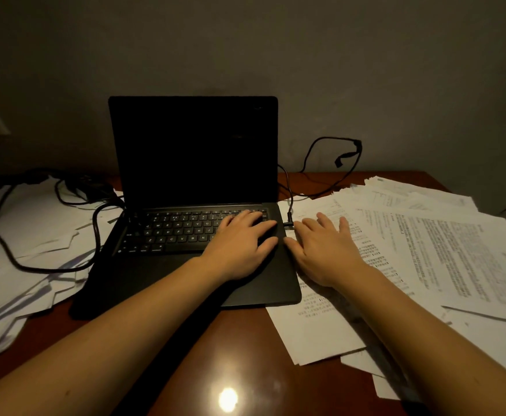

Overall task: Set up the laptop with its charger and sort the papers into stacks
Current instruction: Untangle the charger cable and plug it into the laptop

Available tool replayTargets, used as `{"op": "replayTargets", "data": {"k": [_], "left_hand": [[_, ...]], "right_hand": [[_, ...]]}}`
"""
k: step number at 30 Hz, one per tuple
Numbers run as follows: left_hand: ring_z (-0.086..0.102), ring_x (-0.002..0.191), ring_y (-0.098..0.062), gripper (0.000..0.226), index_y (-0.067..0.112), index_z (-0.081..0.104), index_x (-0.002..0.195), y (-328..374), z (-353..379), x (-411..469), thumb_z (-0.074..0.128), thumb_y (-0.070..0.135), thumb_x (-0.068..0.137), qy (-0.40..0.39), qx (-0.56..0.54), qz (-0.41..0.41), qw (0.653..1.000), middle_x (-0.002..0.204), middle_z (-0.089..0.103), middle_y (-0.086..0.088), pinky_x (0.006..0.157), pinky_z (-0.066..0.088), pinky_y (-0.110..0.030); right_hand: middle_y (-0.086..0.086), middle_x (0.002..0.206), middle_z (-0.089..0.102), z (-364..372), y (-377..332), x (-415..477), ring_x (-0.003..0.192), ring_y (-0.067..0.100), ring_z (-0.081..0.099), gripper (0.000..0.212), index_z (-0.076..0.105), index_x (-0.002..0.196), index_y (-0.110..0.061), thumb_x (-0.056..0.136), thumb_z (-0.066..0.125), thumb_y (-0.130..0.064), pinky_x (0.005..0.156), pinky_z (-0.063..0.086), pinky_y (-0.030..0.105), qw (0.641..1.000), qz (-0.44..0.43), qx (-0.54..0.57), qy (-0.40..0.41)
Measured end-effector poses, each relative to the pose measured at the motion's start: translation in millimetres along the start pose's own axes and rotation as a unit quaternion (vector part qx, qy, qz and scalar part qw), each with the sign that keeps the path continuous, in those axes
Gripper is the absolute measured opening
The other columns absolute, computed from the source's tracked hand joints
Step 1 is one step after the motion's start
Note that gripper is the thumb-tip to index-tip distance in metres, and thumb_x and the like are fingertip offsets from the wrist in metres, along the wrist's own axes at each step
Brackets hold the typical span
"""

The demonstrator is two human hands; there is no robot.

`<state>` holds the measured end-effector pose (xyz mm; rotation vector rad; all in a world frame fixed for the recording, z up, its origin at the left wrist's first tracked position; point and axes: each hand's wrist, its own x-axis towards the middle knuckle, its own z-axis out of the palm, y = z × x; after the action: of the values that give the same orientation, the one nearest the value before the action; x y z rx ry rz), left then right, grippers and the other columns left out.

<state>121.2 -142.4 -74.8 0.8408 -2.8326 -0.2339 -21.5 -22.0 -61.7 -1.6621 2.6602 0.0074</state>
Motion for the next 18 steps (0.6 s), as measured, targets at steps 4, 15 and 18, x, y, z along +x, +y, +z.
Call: {"op": "replayTargets", "data": {"k": [4,15,18], "left_hand": [[0.002,0.155,-0.018,0.056,0.042,0.022,0.156,-10,-8,-17,0.026,0.059,0.104,-0.017,0.01,-0.028,0.999,0.168,0.014,0.003,0.125,0.001,-0.051],[0.001,0.155,-0.019,0.056,0.038,0.03,0.155,-104,-93,-107,0.04,0.055,0.103,0.016,0.012,-0.061,0.998,0.168,0.013,0.003,0.125,0.008,-0.048],[0.005,0.155,-0.017,0.051,0.037,0.041,0.151,-137,-118,-143,0.047,0.05,0.102,0.048,0.002,-0.061,0.997,0.166,0.022,0.004,0.123,0.015,-0.043]], "right_hand": [[0.003,0.158,0.035,-12,-12,-7,0.151,0.028,0.015,0.063,0.033,0.15,-0.025,0.1,0.018,-0.061,0.12,0.009,0.06,1.0,-0.004,0.0,0.024],[0.0,0.162,0.027,-42,-130,-9,0.152,0.024,0.01,0.067,0.022,0.156,-0.027,0.1,0.027,-0.062,0.122,0.012,0.052,0.987,-0.156,0.02,0.038],[0.0,0.158,0.034,-49,-185,-7,0.149,0.023,0.02,0.065,0.026,0.155,-0.028,0.099,0.032,-0.062,0.12,0.022,0.047,0.976,-0.208,0.014,0.058]]}}
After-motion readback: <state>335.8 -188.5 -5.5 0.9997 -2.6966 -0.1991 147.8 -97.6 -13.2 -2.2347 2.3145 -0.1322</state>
